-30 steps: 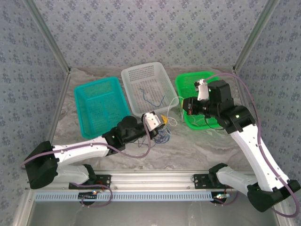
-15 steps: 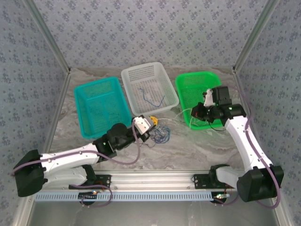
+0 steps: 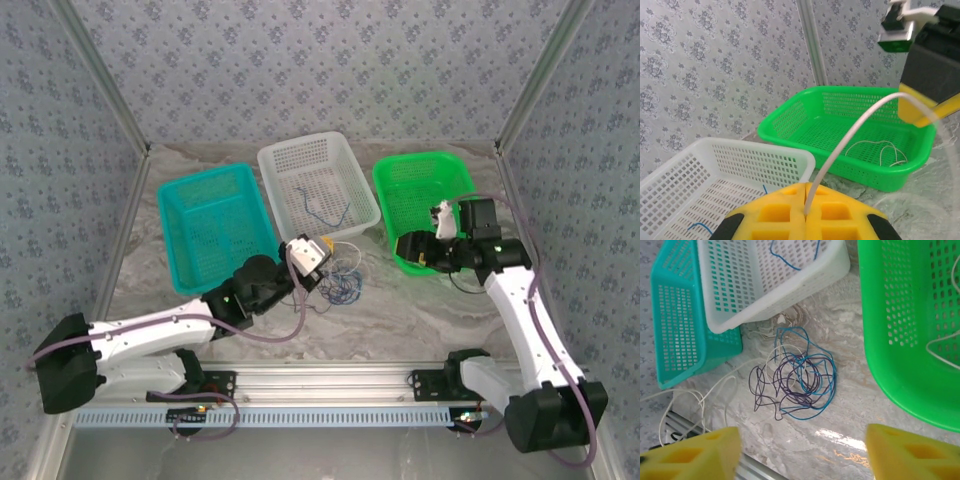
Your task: Untangle the cables
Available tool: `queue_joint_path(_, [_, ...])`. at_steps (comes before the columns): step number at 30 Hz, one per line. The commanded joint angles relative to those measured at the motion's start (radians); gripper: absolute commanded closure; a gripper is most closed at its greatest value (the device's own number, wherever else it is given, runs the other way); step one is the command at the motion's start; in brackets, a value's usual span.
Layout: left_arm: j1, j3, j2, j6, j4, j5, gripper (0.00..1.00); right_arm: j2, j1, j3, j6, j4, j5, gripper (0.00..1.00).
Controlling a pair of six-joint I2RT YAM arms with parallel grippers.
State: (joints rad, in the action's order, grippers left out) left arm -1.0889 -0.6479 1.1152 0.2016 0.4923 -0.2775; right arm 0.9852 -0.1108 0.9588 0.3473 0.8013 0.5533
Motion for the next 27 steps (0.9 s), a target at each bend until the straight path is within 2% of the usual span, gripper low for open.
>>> queue_joint_path(1, [-0.006, -0.081, 0.022, -0.008, -0.058, -0.013, 1.0, -0.106, -0.013, 0.001, -0.027, 0.021, -0.071, 0.26])
queue_joint_path(6, [-0.006, -0.138, 0.053, -0.077, -0.119, -0.04, 1.0, -0.21, -0.102, -0.007, -0.037, 0.019, -0.161, 0.28])
queue_joint_path(10, [-0.006, -0.173, 0.063, -0.116, -0.155, -0.046, 1.0, -0.284, -0.213, -0.074, -0.038, -0.065, -0.216, 0.32])
queue_joint_path(17, [-0.006, -0.286, 0.102, -0.2, -0.319, -0.053, 1.0, -0.387, -0.477, -0.158, -0.01, -0.208, -0.383, 0.33])
queue_joint_path(23, [-0.005, -0.376, 0.148, -0.27, -0.467, -0.056, 1.0, -0.395, -0.731, -0.241, -0.019, -0.351, -0.554, 0.36])
queue_joint_path(27, [-0.005, -0.398, 0.153, -0.308, -0.502, -0.037, 1.0, -0.363, -0.847, -0.278, -0.054, -0.45, -0.653, 0.31])
